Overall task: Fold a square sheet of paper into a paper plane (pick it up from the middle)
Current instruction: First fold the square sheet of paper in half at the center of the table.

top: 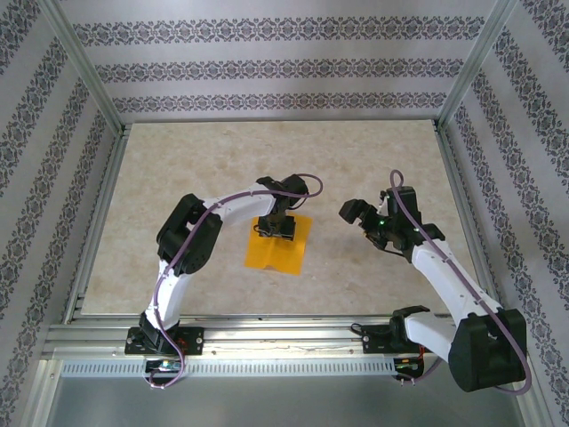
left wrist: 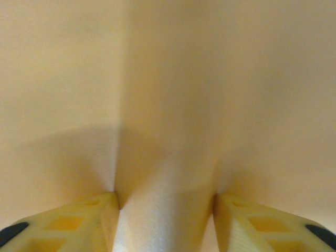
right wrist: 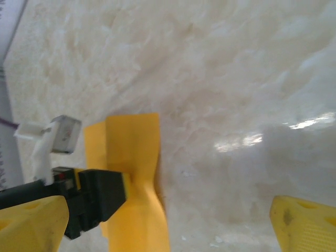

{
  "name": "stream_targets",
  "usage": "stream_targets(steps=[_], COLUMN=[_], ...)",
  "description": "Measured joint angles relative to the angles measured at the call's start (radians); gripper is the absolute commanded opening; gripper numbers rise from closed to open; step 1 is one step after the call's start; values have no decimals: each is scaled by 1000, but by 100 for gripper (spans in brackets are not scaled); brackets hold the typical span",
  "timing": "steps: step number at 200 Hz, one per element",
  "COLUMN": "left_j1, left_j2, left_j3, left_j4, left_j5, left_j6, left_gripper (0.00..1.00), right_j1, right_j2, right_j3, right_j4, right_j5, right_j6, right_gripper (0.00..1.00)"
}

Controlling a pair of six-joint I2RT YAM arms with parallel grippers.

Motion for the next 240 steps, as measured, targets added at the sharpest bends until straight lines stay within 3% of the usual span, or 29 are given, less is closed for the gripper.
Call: stream_targets(steps=[35, 77, 153, 202, 240], left_j1=[0, 0, 7, 49, 82], left_j2=[-27, -85, -187, -279, -280], left_j3=[-36, -63, -84, -285, -389], left_j4=[47, 95, 246, 548, 689], left_j5=[0, 7, 189, 375, 428], left_j6=[0, 0, -47, -204, -294], left_gripper=[42, 41, 40, 41, 41], right_j1=[-131, -274, -264, -165, -88], right_j2=[-62, -175, -164, -132, -80], right_j3=[-21, -168, -140, -140, -124], right_j4=[-45, 72, 84, 124, 142], right_j5=[6, -118, -257, -277, -278], right_j6=[-3, 68, 49, 63, 62], right_gripper=[98, 98, 98, 98, 98])
